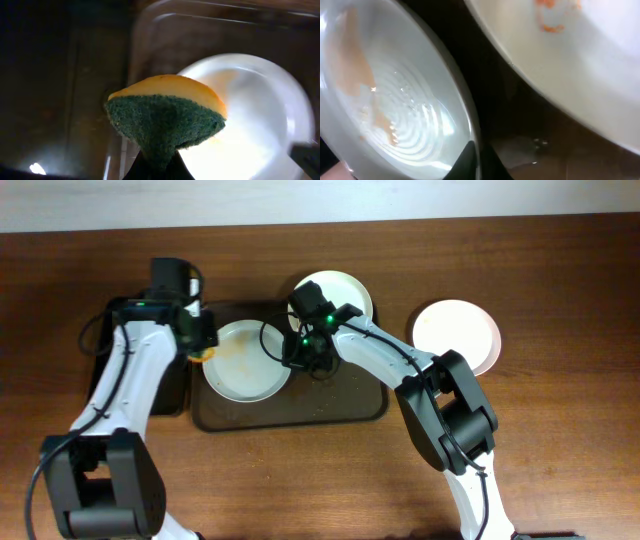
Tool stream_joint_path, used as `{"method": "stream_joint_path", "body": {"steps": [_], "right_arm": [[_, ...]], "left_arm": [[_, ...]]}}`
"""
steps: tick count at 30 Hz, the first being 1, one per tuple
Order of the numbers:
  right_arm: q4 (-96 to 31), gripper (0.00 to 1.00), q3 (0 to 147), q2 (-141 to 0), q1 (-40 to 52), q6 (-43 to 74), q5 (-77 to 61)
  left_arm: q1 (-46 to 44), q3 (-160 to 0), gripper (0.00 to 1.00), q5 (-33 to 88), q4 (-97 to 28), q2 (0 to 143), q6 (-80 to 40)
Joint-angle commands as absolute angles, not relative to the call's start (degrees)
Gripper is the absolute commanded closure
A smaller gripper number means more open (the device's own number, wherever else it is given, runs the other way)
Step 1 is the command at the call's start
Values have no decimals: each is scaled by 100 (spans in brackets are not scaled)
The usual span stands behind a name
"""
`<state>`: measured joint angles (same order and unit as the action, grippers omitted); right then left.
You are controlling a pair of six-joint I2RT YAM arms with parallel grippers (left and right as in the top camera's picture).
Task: Clean dirty plates on tray and stack at the side
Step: 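Lift the held plate off the tray with the right gripper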
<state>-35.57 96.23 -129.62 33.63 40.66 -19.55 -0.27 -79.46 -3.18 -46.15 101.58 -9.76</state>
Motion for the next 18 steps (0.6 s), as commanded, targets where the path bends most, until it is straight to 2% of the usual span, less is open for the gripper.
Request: {"method": "stream_joint_path", "body": {"steps": [1, 3, 8, 9, 10, 11, 12, 18], "right_arm": [[-3592, 82, 9664, -13063, 3336, 4029, -1734], [-3573, 77, 9664, -13067, 3341, 4027, -1730], [-3507, 77, 9664, -13126, 3450, 4027, -1605], [-3485, 78, 9664, -13139, 3472, 4029, -1605], [-3463, 83, 9664, -13146, 3489, 4029, -1605], [-3461, 94, 9666, -13148, 3505, 4027, -1608], [-3461, 96, 9666, -13148, 3505, 4025, -1634], [-3483, 96, 9684, -13021, 3400, 3402, -2482]], "left_arm": [[93, -7988, 99, -270, -4589, 10123, -1155], [93, -7988, 99, -272, -4569, 10123, -1155], [91, -7988, 99, -268, -4567, 10123, -1155], [89, -7988, 99, -263, -4567, 10123, -1155], [86, -7988, 99, -246, -4567, 10123, -1155], [86, -7988, 99, -224, -4567, 10123, -1155], [86, -7988, 100, -226, -4569, 10123, -1155], [86, -7988, 100, -233, -4569, 10123, -1153]]}}
